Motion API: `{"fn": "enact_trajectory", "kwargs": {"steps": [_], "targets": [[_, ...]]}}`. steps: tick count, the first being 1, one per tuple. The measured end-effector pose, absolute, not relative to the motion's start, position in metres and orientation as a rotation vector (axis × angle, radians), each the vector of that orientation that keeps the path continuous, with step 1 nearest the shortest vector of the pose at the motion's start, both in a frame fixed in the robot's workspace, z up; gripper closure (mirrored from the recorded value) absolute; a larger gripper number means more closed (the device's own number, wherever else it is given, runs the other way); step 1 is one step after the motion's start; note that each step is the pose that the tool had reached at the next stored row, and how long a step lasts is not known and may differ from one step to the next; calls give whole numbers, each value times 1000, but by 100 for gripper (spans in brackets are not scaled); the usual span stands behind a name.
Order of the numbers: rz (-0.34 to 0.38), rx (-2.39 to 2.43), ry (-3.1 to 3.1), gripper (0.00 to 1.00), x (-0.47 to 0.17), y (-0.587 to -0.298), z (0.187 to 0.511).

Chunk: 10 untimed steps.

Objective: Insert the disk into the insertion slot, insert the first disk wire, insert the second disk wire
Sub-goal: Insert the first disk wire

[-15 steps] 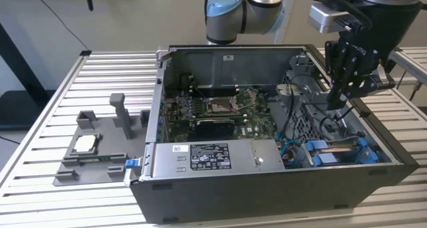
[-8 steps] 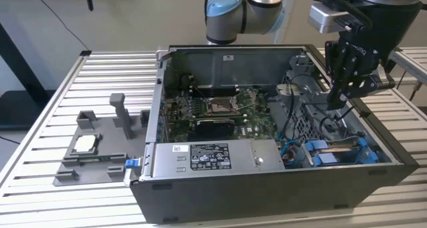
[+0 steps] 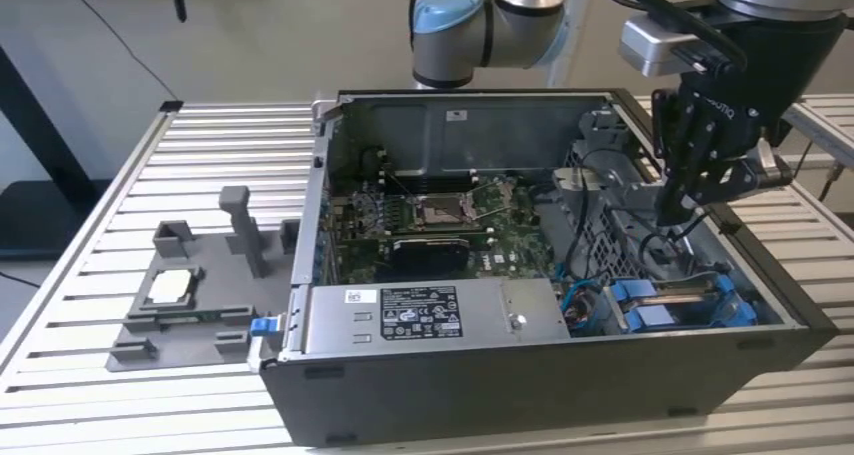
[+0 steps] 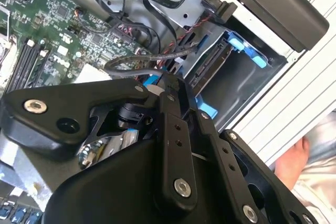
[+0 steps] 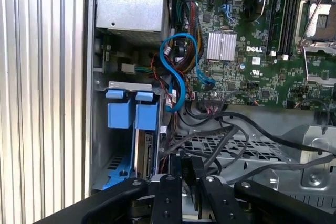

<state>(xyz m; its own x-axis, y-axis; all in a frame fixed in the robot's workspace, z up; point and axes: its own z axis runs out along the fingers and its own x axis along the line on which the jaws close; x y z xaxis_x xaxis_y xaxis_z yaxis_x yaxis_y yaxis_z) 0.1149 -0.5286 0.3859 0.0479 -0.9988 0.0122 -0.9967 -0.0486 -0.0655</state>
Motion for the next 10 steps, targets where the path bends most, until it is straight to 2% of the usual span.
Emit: {"fn": "enact_trajectory", "kwargs": {"steps": [10], "targets": [[-71,-2241,2136,81,122,-542,379]]}}
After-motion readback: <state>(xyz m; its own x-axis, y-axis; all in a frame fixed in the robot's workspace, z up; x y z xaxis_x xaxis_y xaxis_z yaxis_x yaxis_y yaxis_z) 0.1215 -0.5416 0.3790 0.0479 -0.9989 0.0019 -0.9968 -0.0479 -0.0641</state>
